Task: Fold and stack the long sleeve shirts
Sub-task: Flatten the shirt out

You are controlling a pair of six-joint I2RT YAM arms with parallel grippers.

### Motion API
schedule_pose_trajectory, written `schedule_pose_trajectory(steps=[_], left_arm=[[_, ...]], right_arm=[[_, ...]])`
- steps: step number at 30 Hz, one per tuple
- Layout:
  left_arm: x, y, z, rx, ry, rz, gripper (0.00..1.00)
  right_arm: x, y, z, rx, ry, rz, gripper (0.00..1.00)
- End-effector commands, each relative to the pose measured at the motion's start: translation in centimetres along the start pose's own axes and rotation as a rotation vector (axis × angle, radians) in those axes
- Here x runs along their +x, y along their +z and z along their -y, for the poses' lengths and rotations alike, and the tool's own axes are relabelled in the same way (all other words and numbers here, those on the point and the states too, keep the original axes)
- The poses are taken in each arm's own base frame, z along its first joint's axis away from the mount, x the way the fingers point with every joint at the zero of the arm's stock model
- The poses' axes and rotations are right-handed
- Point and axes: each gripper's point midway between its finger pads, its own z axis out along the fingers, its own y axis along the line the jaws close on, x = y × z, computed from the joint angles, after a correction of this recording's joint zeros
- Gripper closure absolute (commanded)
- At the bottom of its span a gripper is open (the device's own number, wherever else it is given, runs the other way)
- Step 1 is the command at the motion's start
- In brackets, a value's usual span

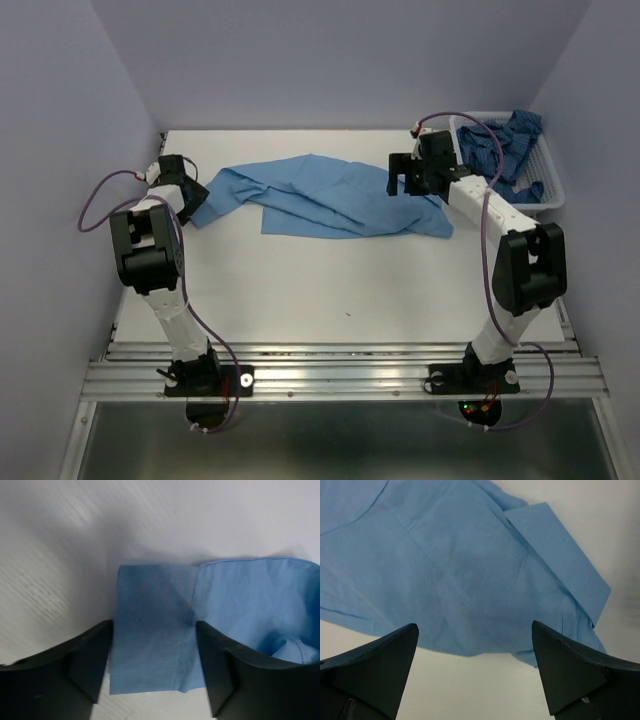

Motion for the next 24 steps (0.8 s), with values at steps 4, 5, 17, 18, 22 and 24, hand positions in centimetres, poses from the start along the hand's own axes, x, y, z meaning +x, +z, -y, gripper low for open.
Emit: schedule_pose_trajectory(steps=[4, 5, 17, 18, 22, 24], left_arm=[[-0.3, 1.0, 2.0, 0.100, 0.064, 0.003, 0.65], [-0.1, 1.5, 2.2, 0.109, 0.075, -0.006, 0.78], [-8.9, -8.6, 6.6, 0.283, 0.122, 0.290, 1.00], [-9.3, -9.5, 6.8, 0.296, 0.125, 0.306, 1.00], [-10.6, -12.8, 7.5, 0.346, 0.124, 0.356, 1.00], [-10.9, -13.8, 7.4, 0.352, 0.120, 0.379, 1.00]], right_arm=[[-5.9, 2.6, 0.7, 0.081, -0.074, 0.106, 0.00], [-5.4, 3.8, 1.2, 0.108, -0.081, 0.087, 0.00], [-5.0, 10.7, 4.3, 0.188, -0.134, -0.024, 0.00], [-4.6, 11.4, 4.4, 0.186, -0.136, -0.035, 0.00], [-4.3, 12.8, 5.4, 0.193, -0.102, -0.044, 0.02], [-4.6, 13.1, 5.5, 0.171, -0.089, -0.042, 0.10]])
